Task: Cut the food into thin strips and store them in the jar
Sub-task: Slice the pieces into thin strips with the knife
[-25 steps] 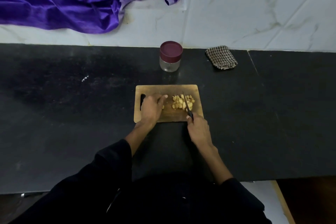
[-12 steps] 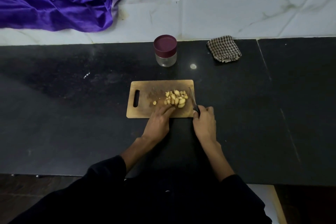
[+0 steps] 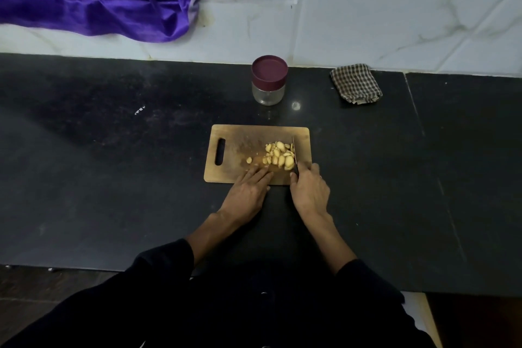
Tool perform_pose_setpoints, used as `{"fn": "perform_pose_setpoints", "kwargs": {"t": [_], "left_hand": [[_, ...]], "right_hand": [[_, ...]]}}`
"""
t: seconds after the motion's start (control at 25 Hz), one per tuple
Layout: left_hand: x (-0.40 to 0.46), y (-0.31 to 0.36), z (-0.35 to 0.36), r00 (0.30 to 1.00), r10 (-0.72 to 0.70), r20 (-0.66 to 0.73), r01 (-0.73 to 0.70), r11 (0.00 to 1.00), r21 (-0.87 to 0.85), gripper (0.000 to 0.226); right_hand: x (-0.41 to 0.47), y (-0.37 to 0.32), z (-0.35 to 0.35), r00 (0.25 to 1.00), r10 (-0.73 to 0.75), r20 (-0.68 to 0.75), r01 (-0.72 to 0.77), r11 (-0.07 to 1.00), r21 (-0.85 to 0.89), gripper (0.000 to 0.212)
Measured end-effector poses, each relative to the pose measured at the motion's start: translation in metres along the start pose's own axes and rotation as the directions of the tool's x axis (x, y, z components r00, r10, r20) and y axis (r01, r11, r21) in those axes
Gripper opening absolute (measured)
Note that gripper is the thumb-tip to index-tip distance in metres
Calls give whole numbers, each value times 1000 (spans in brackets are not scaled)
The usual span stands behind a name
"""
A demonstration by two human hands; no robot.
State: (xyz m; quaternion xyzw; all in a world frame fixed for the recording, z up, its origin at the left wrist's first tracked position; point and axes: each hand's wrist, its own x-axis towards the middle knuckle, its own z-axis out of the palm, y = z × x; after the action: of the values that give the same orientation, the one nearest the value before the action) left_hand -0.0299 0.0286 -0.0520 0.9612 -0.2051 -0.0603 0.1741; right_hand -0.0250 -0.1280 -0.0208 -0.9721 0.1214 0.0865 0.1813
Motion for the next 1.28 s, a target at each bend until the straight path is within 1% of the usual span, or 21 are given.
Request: {"fn": "perform_pose_setpoints", "kwargs": {"t": [0.12, 0.32, 0.6, 0.76, 0.88, 1.0, 1.16, 1.28], "left_hand": [[-3, -17, -6, 999, 29, 25, -29, 1000, 9, 45], [-3, -43, -14, 998, 64, -30, -64, 998, -14, 46], [-5, -55, -20, 997, -5, -80, 1, 999, -48, 47], [-9, -56, -19, 995, -28, -96, 22, 998, -62, 45], [-11, -55, -17, 989, -53, -138, 43, 996, -81, 45], [-14, -53, -12, 988, -59, -141, 51, 997, -60, 46], [-15, -50, -10, 985, -82, -151, 69, 994, -90, 42], [-15, -48, -13, 982, -95, -165, 74, 989, -130, 41]], "right_hand": [[1, -19, 5, 1000, -5, 2, 5, 1000, 23, 33], [6, -49, 14, 998, -59, 29, 60, 998, -5, 34], [21, -74, 17, 989, -129, 79, 133, 990, -44, 32], [26, -67, 14, 982, -156, 107, 157, 988, -8, 33], [23, -46, 7, 988, -135, 73, 131, 990, 59, 34], [10, -30, 6, 991, -122, 60, 117, 989, 89, 32], [-3, -35, 14, 980, -188, 66, 181, 979, 93, 34], [-3, -45, 12, 968, -251, 29, 248, 967, 63, 36]]}}
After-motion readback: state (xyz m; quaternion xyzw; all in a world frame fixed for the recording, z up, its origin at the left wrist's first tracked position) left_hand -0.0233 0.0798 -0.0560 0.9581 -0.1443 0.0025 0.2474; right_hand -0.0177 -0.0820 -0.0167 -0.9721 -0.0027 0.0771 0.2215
